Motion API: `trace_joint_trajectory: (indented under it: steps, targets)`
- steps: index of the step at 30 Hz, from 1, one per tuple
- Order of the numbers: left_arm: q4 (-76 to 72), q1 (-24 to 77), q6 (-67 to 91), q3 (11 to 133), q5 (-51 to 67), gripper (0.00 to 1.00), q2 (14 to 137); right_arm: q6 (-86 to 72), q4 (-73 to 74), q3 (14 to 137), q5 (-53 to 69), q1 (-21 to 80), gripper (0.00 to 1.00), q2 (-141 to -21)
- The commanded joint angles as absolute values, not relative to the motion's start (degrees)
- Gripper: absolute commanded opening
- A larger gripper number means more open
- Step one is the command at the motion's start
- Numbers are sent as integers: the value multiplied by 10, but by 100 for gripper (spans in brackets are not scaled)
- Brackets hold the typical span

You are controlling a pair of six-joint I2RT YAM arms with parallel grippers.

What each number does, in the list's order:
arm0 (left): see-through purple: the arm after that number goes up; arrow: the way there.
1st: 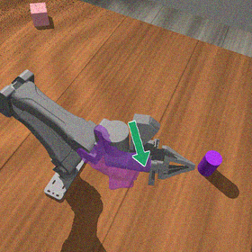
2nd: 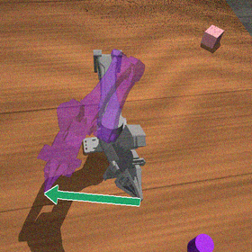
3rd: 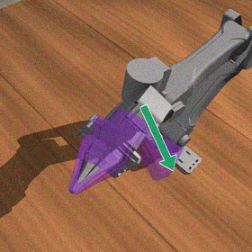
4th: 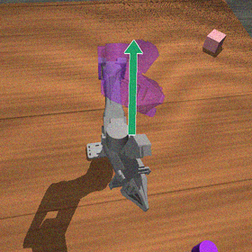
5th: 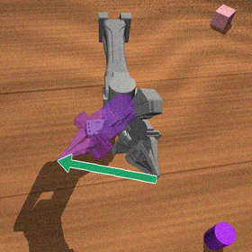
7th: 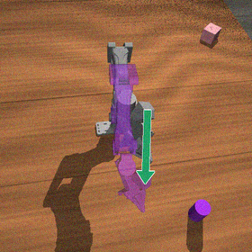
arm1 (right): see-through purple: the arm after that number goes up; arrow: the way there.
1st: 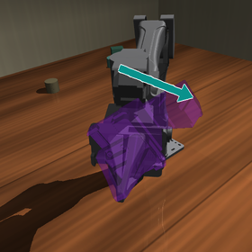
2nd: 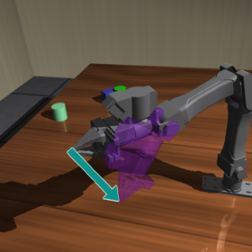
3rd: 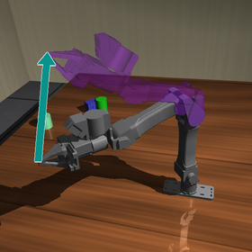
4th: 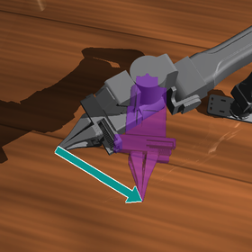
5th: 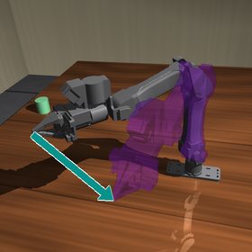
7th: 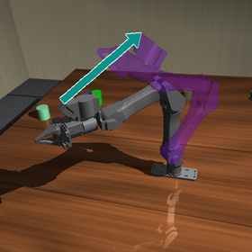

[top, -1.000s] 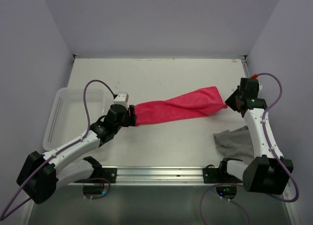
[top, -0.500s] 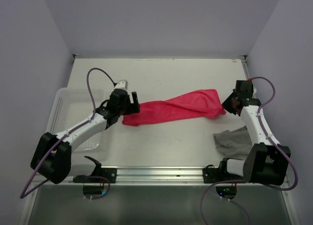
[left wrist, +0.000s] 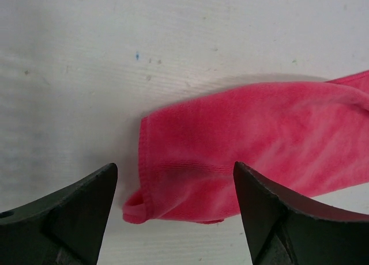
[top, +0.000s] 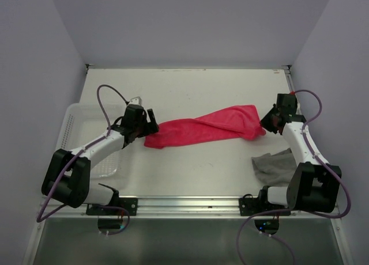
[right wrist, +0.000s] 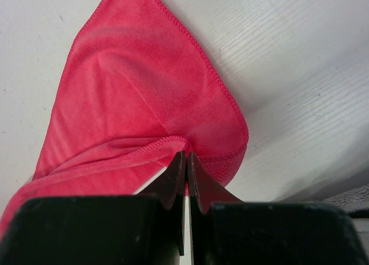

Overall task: Roll the towels
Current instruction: Flatten the towel

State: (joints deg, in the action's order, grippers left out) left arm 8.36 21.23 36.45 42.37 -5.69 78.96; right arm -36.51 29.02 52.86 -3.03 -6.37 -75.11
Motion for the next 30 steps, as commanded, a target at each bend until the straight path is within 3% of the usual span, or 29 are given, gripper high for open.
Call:
trace_joint_trajectory:
  steps: [1, 5, 7, 8, 11, 15, 23, 30]
  targets:
    - [65, 188, 388, 396, -26, 85, 799, -366, 270, 524, -20, -62, 0, -752]
    - [38, 177, 388, 388, -4, 82, 822, -364, 269, 525, -22, -62, 0, -757]
    - [-19, 174, 393, 378, 27, 74, 818, -363, 266, 525, -22, -62, 0, -758]
    - [-31, 172, 399, 367, 31, 65, 809, -362, 266, 525, -22, -62, 0, -758]
    - [-71, 171, 403, 355, 46, 53, 795, -362, 267, 525, -23, -62, 0, -758]
    - [-76, 170, 400, 368, 63, 29, 812, -361, 269, 529, -24, -62, 0, -757]
    - [-48, 165, 342, 422, 48, 0, 805, -359, 289, 564, -23, -62, 0, -769]
    - [-7, 143, 308, 572, 32, 0, 855, -374, 323, 721, -13, -62, 0, -853]
